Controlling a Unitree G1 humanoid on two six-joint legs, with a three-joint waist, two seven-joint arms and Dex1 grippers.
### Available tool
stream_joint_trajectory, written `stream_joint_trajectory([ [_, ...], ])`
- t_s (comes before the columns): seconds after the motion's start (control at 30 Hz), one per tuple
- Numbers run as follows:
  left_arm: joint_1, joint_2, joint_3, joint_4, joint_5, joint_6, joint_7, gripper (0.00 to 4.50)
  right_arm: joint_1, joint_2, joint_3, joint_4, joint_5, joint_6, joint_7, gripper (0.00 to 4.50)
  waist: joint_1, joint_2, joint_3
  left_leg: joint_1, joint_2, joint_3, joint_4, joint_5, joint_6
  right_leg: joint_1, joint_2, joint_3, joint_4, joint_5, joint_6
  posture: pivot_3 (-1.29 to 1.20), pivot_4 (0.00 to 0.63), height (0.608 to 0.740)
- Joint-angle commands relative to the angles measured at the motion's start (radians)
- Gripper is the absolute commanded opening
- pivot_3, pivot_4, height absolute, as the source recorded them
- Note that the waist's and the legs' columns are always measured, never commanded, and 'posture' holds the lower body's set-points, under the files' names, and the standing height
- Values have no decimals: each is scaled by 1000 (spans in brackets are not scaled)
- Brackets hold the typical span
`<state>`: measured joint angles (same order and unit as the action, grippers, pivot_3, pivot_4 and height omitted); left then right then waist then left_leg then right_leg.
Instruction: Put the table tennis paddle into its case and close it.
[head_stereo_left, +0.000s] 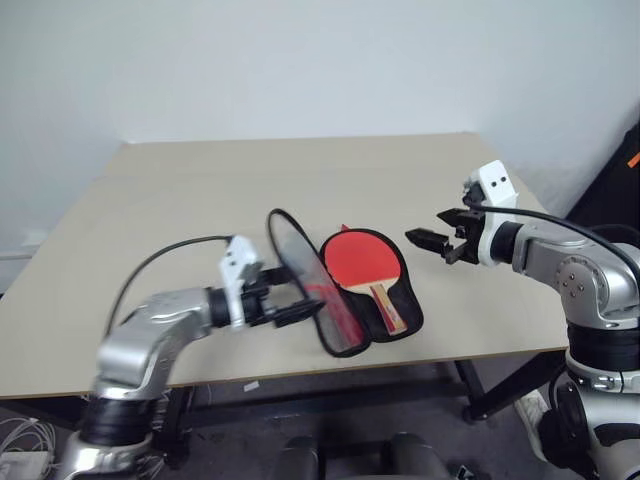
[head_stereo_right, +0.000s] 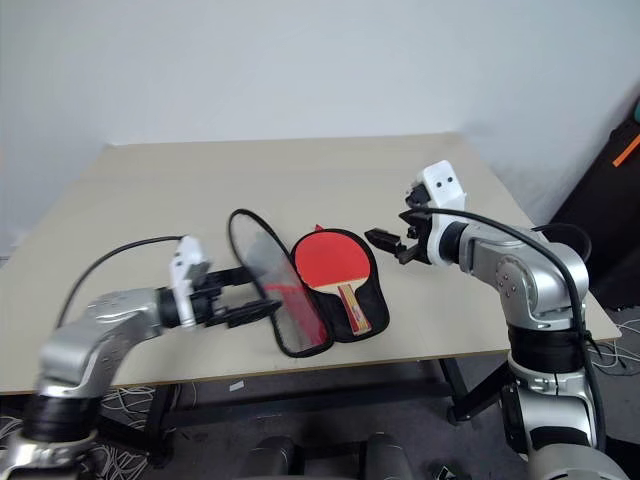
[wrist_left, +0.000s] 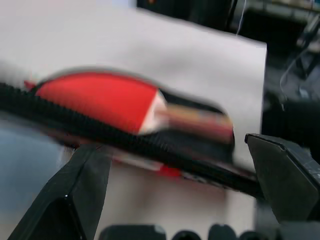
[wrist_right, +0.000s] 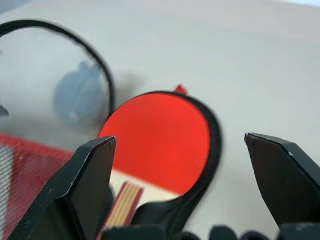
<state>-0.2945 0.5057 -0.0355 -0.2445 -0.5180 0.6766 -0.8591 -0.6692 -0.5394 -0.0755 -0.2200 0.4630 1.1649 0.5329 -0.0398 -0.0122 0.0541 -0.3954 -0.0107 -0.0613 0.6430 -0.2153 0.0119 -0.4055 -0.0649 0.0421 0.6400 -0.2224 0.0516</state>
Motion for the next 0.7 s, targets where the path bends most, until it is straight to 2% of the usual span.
stream_joint_trajectory([
  [0.03,-83,-126,-96,68,65,-59,79,4500,-39,-63,-51,10,0,-61,28,4456,6,0,0,0,-1,0,0,0,0,1,0,0,0,0,0,0,0,740],
  [0.23,-213,-282,-143,249,140,-143,147,4500,-62,-135,-42,87,-16,-128,60,4456,18,0,0,1,-1,1,2,-1,2,1,0,1,0,-1,1,0,0,740],
  [0.4,-200,-256,-115,245,113,-91,113,4500,-63,-131,-60,88,-7,-124,47,4456,16,1,0,1,0,1,1,-1,2,0,1,2,0,-1,1,0,0,740],
  [0.57,-112,-177,-99,142,19,29,40,4500,-53,-120,-62,80,1,-120,40,4456,16,1,0,0,0,1,2,-1,2,0,0,2,0,-1,1,0,0,740],
  [0.7,-91,-245,-3,26,-177,185,95,4500,-49,-94,-62,68,11,-114,26,4456,24,1,0,-1,-1,0,3,-1,2,1,0,1,0,-1,1,0,0,740],
])
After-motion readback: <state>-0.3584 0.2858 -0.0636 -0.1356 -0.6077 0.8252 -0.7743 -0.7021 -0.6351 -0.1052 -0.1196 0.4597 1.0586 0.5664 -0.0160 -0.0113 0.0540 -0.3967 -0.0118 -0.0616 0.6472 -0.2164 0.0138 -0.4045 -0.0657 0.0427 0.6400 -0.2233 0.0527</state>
